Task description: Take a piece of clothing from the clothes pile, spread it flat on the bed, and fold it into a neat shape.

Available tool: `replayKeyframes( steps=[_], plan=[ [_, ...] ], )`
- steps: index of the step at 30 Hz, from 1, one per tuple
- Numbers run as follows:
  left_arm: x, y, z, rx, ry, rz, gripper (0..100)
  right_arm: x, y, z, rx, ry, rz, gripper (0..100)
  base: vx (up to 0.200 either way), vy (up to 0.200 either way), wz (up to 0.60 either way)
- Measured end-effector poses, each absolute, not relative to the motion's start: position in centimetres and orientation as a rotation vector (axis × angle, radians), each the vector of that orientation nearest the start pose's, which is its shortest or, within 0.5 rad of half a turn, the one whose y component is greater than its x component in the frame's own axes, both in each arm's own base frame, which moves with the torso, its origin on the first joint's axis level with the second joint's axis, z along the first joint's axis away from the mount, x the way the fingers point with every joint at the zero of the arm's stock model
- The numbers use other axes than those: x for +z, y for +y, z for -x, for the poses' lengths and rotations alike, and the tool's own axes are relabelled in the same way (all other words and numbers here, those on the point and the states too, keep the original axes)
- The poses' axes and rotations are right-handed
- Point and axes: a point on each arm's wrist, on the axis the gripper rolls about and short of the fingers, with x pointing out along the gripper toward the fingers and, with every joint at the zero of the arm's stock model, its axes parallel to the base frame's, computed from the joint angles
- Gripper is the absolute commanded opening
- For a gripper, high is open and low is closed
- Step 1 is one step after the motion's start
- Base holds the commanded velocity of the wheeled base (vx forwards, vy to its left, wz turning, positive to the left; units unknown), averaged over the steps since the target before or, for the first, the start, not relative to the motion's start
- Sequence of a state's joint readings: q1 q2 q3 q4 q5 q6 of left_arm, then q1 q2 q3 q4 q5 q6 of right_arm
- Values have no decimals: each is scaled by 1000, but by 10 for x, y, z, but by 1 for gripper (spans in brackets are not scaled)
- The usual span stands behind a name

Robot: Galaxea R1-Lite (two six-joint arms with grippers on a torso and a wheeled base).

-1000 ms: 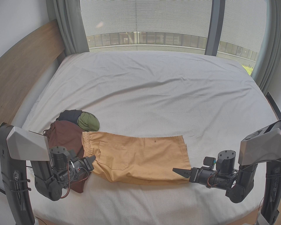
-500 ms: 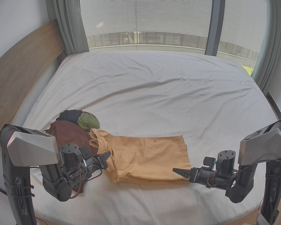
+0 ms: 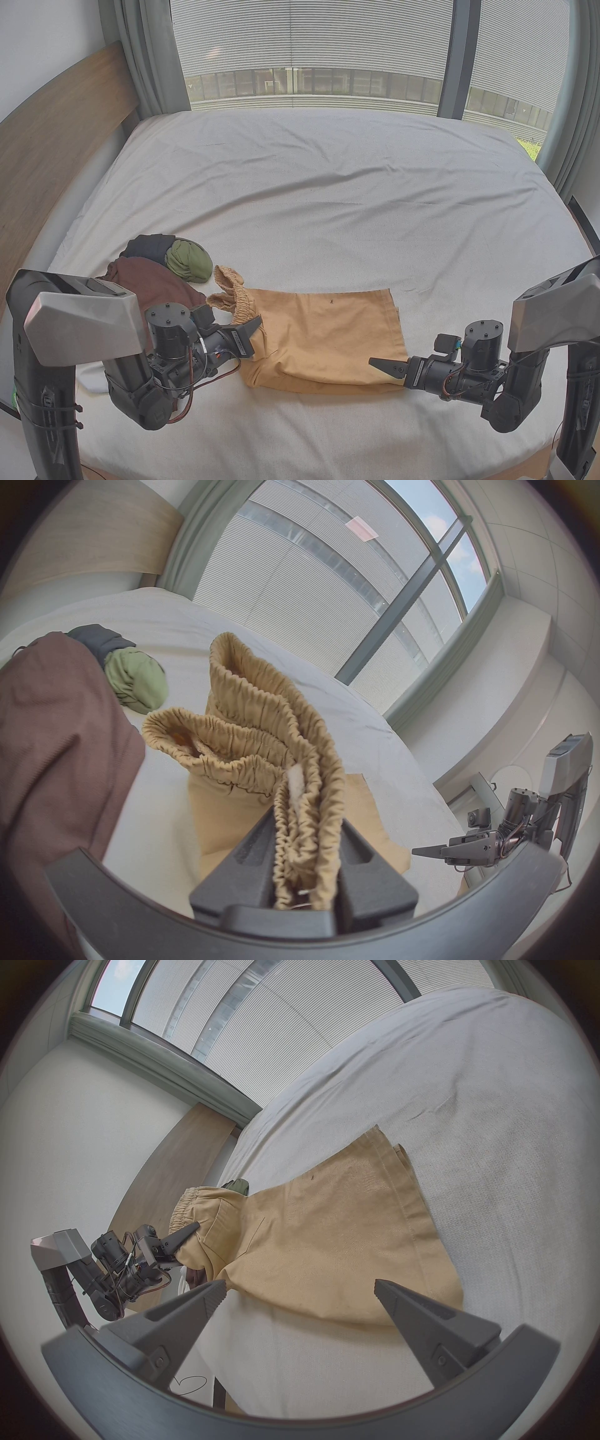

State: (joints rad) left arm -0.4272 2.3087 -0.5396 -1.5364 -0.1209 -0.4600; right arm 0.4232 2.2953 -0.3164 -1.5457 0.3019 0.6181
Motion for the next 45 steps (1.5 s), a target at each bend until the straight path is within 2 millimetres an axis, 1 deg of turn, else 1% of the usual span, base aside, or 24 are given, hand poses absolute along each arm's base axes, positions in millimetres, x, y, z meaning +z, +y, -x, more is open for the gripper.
replayKeyframes(
  steps=[4,11,22,35,45],
  plan=[
    [10,-153,-311,-505,350,409,0,-8,124,-263,549,645,-556,100,0,0,0],
    [6,-165,-309,-538,361,402,0,-8,124,-263,548,643,-556,100,0,0,0],
    [6,-185,-307,-586,389,389,0,-6,124,-264,545,635,-560,100,0,0,0],
    [14,-214,-312,-637,422,371,0,2,114,-272,519,589,-574,100,0,0,0],
    [27,-238,-315,-679,440,351,0,11,105,-278,493,538,-583,100,0,0,0]
  ],
)
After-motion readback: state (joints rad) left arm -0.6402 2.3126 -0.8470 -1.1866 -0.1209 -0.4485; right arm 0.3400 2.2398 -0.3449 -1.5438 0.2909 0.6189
